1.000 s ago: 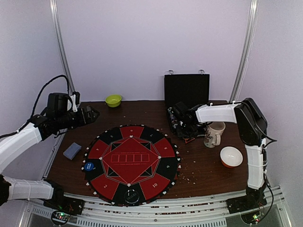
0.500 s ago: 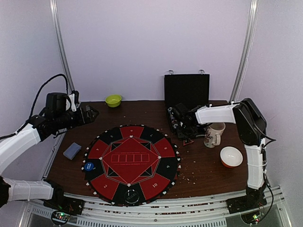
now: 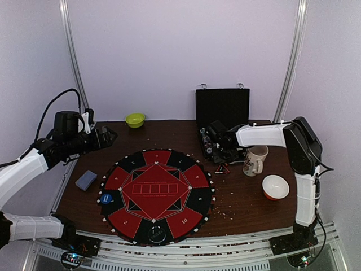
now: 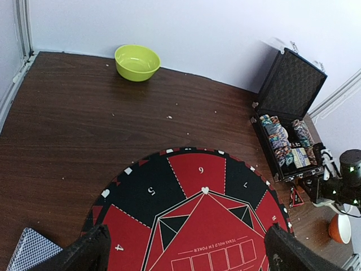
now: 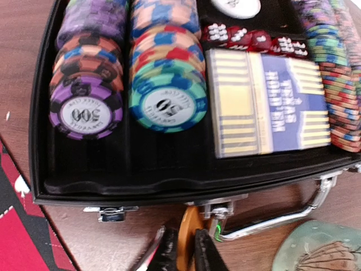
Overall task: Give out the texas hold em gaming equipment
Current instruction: Pick up the big blind button from the center of the board, then pass from the right arm to the left
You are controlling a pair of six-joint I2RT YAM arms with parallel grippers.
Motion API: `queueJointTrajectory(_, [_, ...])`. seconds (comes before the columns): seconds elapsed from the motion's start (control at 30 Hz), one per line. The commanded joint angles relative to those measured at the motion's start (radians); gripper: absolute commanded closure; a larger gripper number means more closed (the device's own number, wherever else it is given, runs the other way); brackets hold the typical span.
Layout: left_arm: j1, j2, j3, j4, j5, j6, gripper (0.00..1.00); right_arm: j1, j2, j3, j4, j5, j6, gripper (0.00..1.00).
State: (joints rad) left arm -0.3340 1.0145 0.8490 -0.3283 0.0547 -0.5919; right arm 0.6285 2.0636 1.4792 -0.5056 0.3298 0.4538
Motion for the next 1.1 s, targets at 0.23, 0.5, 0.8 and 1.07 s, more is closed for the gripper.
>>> queueJointTrajectory(0.23, [0.000,-0.012,-0.003,0.062,0.005,0.022,0.02,0.057,-0.067,0.054,-0.138,0.047,-0.076,1.00])
queueJointTrajectory(0.5, [0.000,0.006,0.038,0.115,0.173,0.033,0.13,0.397,-0.458,-0.211,0.323,0.069,-0.867,1.00])
queueJointTrajectory(0.8, [-0.025,0.089,0.065,0.321,0.646,-0.046,0.32,0.472,-0.642,-0.565,0.986,-0.293,-1.767,1.00])
queueJointTrajectory(1.07, [-0.146,0.194,0.101,0.386,0.888,-0.055,0.08,0.510,-0.495,-0.471,1.161,-0.257,-2.216,1.00])
